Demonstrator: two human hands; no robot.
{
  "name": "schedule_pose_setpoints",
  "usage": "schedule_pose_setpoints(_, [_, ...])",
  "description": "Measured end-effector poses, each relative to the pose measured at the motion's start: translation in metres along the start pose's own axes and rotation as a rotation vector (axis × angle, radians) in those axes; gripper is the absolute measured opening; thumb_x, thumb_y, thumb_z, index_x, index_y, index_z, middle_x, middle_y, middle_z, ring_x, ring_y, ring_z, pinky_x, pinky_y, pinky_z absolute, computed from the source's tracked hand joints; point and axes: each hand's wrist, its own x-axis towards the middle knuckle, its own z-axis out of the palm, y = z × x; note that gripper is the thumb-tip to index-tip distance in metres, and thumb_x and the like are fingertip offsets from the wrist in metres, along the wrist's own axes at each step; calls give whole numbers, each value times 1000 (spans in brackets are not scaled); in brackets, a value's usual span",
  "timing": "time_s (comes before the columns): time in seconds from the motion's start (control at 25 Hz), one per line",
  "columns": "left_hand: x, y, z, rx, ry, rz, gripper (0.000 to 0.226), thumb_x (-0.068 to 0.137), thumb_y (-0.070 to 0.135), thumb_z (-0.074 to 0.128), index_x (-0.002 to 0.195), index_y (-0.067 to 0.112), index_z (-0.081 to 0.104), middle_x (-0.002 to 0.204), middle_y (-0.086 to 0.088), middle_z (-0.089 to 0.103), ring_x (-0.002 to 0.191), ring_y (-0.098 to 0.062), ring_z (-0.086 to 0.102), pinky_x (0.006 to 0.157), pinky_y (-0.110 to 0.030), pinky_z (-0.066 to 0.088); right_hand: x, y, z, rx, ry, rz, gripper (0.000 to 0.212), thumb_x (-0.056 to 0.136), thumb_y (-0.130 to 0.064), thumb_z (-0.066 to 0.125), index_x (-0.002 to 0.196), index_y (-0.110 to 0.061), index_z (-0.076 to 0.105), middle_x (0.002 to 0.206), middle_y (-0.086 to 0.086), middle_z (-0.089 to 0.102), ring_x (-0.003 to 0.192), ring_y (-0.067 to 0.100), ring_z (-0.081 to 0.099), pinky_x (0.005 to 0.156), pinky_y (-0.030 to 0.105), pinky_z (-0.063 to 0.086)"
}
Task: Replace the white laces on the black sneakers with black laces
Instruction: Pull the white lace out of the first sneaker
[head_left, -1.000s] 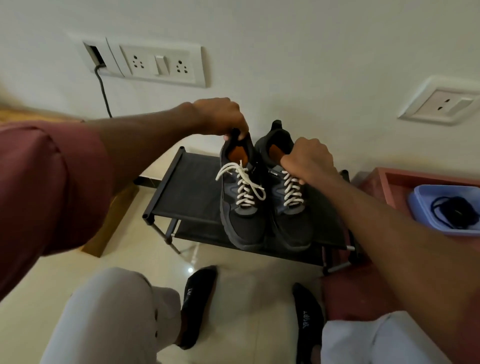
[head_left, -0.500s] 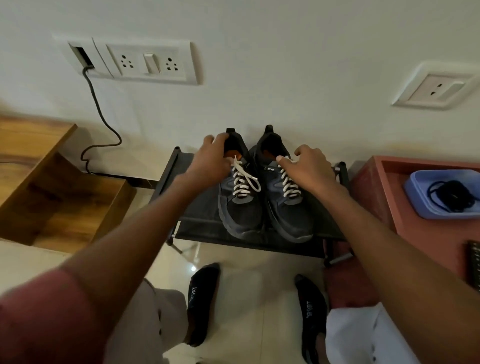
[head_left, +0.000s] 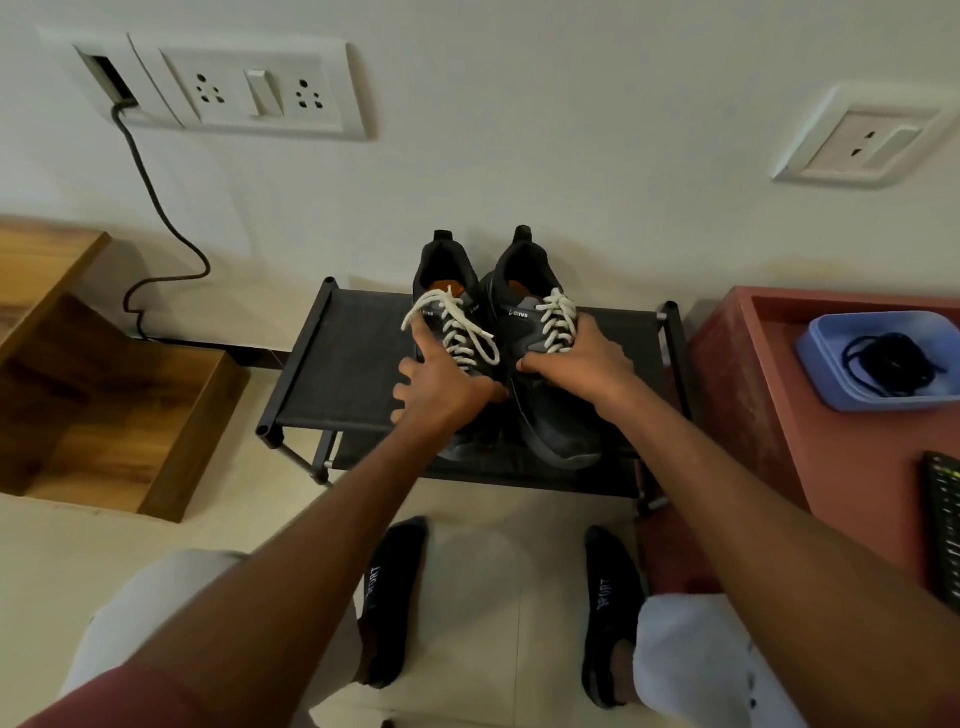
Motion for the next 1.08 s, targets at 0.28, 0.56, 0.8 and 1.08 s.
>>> schedule_pose_setpoints(0.28, [14, -20, -35, 79, -90, 61, 151, 64, 30, 98, 160, 41, -17, 161, -24, 23, 148, -50, 26, 118, -67, 31, -17, -15, 34, -89, 12, 10, 115, 81, -74, 71, 165, -32, 4, 161, 23, 30, 142, 48, 40, 110, 57, 42])
schedule_pose_setpoints(0.56, [11, 13, -60, 192, 174, 260, 92, 87, 32, 81, 156, 14, 24, 151, -22, 39, 139, -44, 41, 111, -54, 42, -22, -15, -27, -199, 2, -155, 74, 88, -61, 72, 145, -20, 50, 137, 9, 61, 119, 31, 61, 98, 46, 54])
schedule_pose_setpoints(0.8, [25, 59, -21, 85, 124, 694, 27, 104, 20, 56, 124, 17, 73, 137, -3, 62, 127, -27, 55, 107, -43, 46, 2, -9, -61, -167, 105, -292, 30, 99, -5, 61, 120, -20, 77, 121, 3, 75, 114, 22, 69, 103, 33, 52])
schedule_pose_setpoints(1.08, [52, 84, 3, 314, 96, 492, 50, 95, 71, 52, 90, 29, 80, 124, 4, 54, 122, -25, 42, 102, -46, 36, 19, -18, -42, -40, -107, -298, 14, 94, -18, 76, 108, -18, 79, 95, 0, 76, 88, 16, 69, 81, 35, 54])
